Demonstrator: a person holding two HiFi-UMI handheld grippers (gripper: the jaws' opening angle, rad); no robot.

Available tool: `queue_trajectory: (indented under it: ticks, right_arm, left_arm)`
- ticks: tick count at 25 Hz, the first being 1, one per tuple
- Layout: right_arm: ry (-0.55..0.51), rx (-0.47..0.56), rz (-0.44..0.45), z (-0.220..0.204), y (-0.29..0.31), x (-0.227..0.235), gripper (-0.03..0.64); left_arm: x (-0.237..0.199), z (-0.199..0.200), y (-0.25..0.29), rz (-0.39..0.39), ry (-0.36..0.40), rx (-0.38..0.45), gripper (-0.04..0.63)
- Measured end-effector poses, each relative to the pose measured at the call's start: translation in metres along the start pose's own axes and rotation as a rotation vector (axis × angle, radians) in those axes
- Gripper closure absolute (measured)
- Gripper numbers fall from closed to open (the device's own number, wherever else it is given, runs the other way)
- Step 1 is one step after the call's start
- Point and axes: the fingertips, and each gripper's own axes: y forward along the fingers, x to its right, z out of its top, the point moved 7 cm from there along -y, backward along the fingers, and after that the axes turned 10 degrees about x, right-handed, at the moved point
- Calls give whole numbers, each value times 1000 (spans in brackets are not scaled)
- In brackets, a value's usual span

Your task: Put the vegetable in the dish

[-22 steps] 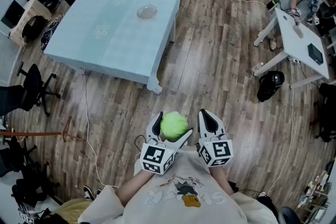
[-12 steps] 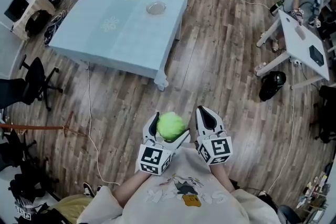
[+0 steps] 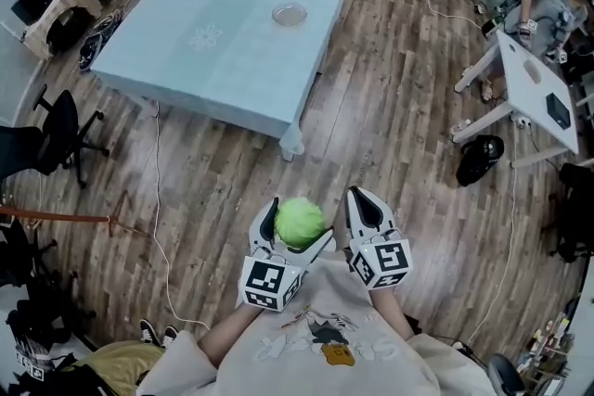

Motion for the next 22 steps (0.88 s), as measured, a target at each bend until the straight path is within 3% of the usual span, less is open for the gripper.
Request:
queue_trajectory:
  ticks: [12, 22]
  right_arm:
    - [10, 23, -63, -10, 17, -40, 586]
    - [8, -6, -54, -15, 33, -29, 586]
  left_arm:
    - [-43, 1, -32, -16, -49, 4, 69]
    - [-58, 2, -9, -11, -51, -19, 69]
